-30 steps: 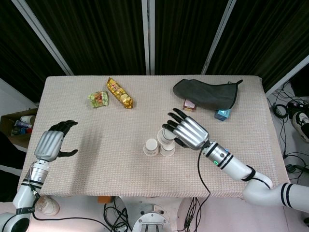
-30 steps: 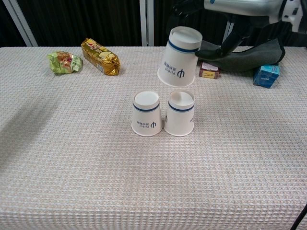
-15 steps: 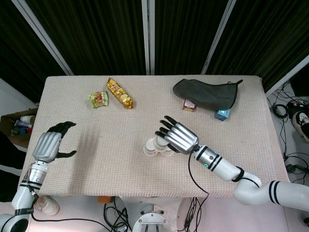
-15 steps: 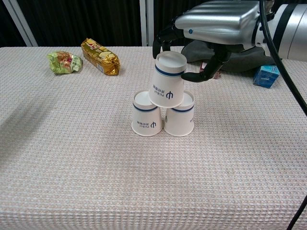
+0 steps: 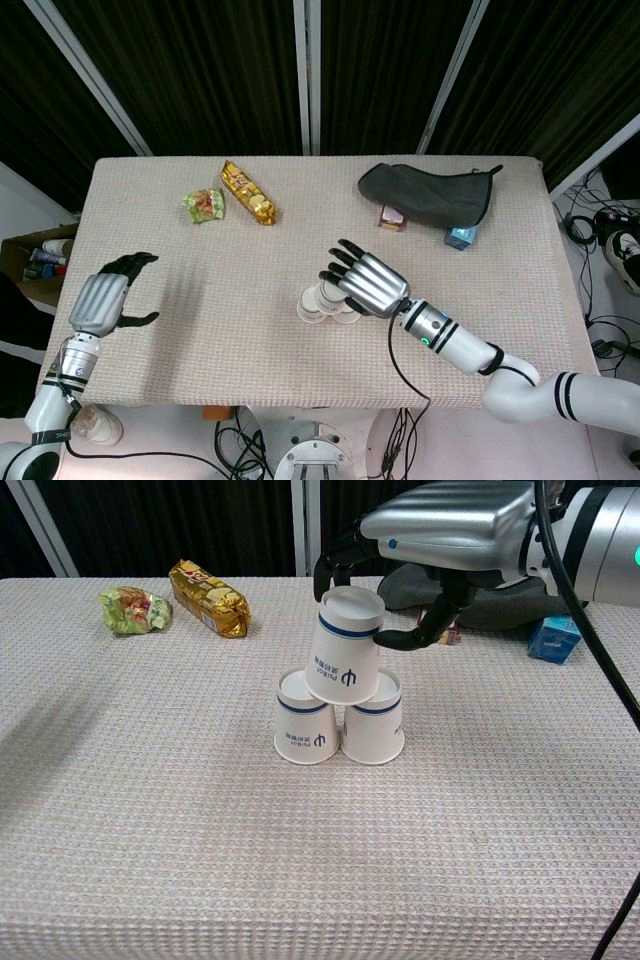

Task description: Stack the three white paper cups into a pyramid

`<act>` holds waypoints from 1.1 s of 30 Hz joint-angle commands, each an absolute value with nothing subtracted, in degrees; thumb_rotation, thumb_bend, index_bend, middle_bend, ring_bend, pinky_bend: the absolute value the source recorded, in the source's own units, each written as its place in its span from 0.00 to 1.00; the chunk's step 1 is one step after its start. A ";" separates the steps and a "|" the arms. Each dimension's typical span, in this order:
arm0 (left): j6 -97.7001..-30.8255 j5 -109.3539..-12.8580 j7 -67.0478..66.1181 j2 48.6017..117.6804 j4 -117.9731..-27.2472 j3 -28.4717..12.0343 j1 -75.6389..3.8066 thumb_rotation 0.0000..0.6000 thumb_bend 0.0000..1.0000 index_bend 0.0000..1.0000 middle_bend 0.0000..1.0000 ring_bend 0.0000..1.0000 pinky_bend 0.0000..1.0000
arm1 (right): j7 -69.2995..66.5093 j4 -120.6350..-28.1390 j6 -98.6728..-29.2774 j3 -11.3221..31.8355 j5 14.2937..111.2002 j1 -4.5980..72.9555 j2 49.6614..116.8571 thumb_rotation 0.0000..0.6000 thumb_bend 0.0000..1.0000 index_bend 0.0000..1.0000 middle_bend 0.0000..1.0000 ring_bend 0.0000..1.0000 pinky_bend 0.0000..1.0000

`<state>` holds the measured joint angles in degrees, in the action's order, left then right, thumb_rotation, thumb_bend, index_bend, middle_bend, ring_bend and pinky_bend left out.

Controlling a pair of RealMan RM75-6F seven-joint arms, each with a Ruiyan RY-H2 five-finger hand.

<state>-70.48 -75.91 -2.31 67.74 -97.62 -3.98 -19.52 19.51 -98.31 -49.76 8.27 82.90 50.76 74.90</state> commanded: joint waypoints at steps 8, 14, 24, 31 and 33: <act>-70.08 -75.99 -2.27 67.76 -97.62 -3.96 -19.35 1.00 0.13 0.18 0.17 0.16 0.24 | 20.18 -98.23 -48.84 8.46 82.17 51.74 75.24 1.00 0.39 0.37 0.34 0.12 0.16; -70.25 -76.00 -1.92 67.77 -97.44 -4.17 -19.12 1.00 0.13 0.18 0.17 0.16 0.24 | 21.77 -98.60 -48.11 8.41 81.14 52.30 75.14 1.00 0.39 0.29 0.32 0.12 0.15; -70.42 -76.26 -1.65 67.80 -97.29 -4.40 -18.91 1.00 0.13 0.18 0.17 0.16 0.24 | 24.69 -101.50 -47.84 8.26 79.11 52.49 73.40 1.00 0.39 0.10 0.20 0.09 0.11; -70.49 -75.97 -2.05 67.26 -96.84 -4.62 -18.75 1.00 0.13 0.18 0.17 0.16 0.24 | 26.15 -105.07 -52.76 8.29 78.56 49.54 69.40 1.00 0.39 0.09 0.20 0.09 0.11; -71.42 -75.50 -3.30 67.24 -95.73 -4.84 -18.35 1.00 0.13 0.18 0.17 0.16 0.24 | 25.89 -106.46 -57.16 8.10 78.15 46.43 66.92 1.00 0.39 0.09 0.20 0.09 0.11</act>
<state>-70.85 -75.81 -2.52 67.28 -96.38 -4.68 -18.61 25.83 -104.68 -53.10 8.23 78.63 49.47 69.59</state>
